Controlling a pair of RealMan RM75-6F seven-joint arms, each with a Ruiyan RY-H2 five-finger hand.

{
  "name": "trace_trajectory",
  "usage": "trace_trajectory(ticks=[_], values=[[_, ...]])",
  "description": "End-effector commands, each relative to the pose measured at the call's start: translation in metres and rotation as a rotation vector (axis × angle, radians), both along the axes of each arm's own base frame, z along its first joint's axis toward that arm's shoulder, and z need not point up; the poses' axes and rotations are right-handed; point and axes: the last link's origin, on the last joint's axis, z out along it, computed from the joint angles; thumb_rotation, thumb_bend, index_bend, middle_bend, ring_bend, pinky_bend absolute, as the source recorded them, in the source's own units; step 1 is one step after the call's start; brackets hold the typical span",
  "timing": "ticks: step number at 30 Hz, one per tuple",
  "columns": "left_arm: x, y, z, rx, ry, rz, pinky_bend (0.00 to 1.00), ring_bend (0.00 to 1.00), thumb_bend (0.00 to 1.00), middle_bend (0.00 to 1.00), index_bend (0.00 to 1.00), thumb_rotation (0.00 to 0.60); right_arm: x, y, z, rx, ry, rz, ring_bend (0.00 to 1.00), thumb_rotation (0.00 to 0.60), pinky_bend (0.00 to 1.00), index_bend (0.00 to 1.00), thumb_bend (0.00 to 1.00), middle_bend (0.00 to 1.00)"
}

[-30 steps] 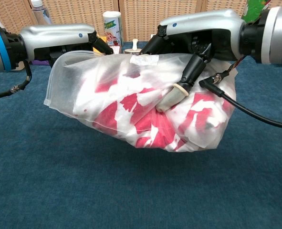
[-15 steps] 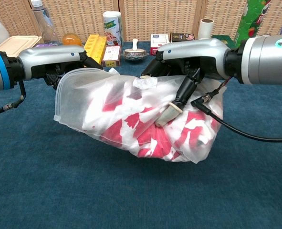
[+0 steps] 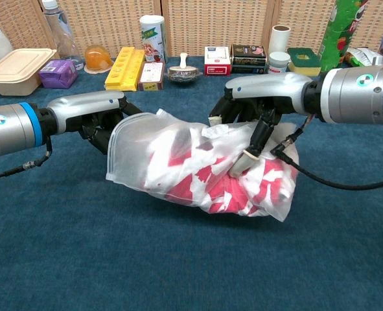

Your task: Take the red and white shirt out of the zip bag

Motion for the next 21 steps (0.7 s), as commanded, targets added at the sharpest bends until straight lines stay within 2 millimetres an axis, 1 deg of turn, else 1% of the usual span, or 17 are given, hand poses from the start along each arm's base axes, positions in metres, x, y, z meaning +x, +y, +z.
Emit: trace_trajectory(ticks=[1, 3, 5, 6, 8, 12, 19, 21], values=[[0.002, 0.005, -0.014, 0.007, -0.004, 0.018, 0.92, 0.97, 0.54, 1.00, 0.78, 0.600, -0.009, -0.005, -0.002, 0.006, 0.053, -0.033, 0.47, 0.600, 0.44, 0.29, 0.16, 0.36], [0.005, 0.008, -0.022, 0.007, -0.004, 0.026, 0.92, 0.97, 0.54, 1.00, 0.78, 0.600, -0.012, -0.008, -0.001, -0.010, 0.055, -0.053, 0.33, 0.600, 0.29, 0.13, 0.16, 0.23], [0.008, 0.009, -0.027, 0.008, -0.003, 0.021, 0.92, 0.97, 0.54, 1.00, 0.78, 0.600, -0.013, -0.008, 0.000, -0.016, 0.048, -0.067, 0.28, 0.600, 0.24, 0.05, 0.16, 0.17], [0.010, 0.010, -0.029, 0.010, -0.003, 0.019, 0.92, 0.97, 0.54, 1.00, 0.78, 0.600, -0.013, -0.008, 0.001, -0.019, 0.042, -0.073, 0.26, 0.600, 0.23, 0.02, 0.16, 0.15], [0.013, 0.012, -0.031, 0.015, -0.004, 0.010, 0.92, 0.97, 0.54, 1.00, 0.78, 0.600, -0.014, -0.009, 0.006, -0.029, 0.021, -0.089, 0.25, 0.600, 0.23, 0.00, 0.16, 0.14], [0.018, 0.016, -0.033, 0.021, 0.004, -0.002, 0.92, 0.97, 0.53, 1.00, 0.78, 0.600, -0.015, -0.011, 0.019, -0.074, -0.010, -0.091, 0.21, 0.600, 0.20, 0.00, 0.15, 0.11], [0.025, 0.020, -0.034, 0.018, 0.008, -0.011, 0.92, 0.97, 0.53, 1.00, 0.78, 0.600, -0.019, -0.010, 0.043, -0.143, -0.046, -0.051, 0.20, 0.600, 0.18, 0.00, 0.15, 0.12], [0.027, 0.022, -0.034, 0.015, 0.005, -0.004, 0.92, 0.97, 0.53, 1.00, 0.78, 0.600, -0.021, -0.008, 0.053, -0.173, -0.064, -0.029, 0.20, 0.600, 0.18, 0.00, 0.15, 0.12]])
